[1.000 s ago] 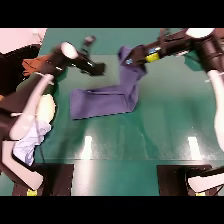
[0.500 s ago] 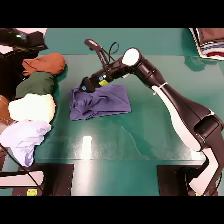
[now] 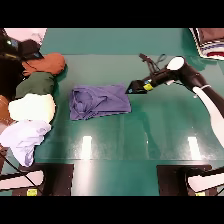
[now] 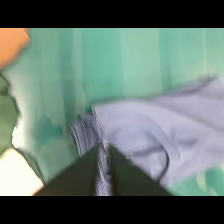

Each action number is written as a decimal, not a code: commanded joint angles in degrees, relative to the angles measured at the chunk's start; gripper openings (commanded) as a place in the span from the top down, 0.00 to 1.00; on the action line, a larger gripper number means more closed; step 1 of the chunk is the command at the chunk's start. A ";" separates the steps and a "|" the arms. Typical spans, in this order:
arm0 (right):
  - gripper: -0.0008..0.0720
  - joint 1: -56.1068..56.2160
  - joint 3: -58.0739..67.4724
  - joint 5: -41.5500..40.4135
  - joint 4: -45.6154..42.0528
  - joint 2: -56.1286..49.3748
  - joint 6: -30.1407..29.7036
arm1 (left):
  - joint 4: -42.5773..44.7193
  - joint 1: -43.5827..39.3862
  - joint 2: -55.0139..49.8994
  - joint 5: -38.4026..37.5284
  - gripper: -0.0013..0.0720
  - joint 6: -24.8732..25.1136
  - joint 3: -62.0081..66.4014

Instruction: Fold the shirts.

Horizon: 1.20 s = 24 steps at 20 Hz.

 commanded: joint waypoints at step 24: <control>0.29 -5.92 -5.25 -0.46 0.68 2.36 0.81 | -4.52 -16.63 9.07 21.64 0.95 9.05 -51.56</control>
